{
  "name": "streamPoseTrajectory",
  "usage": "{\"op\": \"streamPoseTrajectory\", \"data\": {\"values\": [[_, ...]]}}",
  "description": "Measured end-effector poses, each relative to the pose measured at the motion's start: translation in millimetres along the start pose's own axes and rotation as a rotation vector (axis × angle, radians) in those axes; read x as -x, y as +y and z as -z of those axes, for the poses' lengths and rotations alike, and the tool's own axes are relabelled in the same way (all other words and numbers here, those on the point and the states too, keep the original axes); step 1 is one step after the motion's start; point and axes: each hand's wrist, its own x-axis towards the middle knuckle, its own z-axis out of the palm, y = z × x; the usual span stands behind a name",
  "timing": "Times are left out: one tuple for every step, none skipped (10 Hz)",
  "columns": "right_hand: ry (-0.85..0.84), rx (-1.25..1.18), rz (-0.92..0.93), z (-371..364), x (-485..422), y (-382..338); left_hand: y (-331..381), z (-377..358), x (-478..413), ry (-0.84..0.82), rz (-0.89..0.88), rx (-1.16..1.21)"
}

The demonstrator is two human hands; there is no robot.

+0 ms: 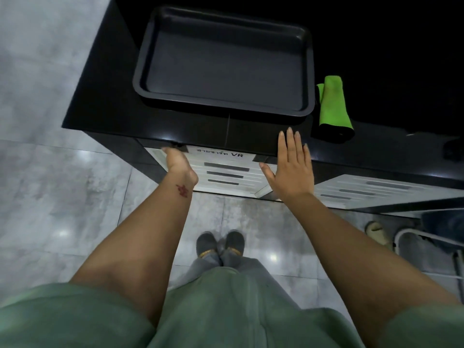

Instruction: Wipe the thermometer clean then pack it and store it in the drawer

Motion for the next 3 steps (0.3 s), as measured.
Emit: {"op": "streamPoseTrajectory", "data": {"values": [[-0.054, -0.006, 0.013, 8, 1, 2, -3, 7, 22, 0.079, -0.169, -0.128], [-0.052, -0.022, 0.006, 21, 8, -1, -4, 13, 48, 0.166, -0.277, -0.184], [-0.007, -0.028, 0.012, 34, 17, -4, -3, 18, 71, 0.174, -0.511, -0.311]]}}
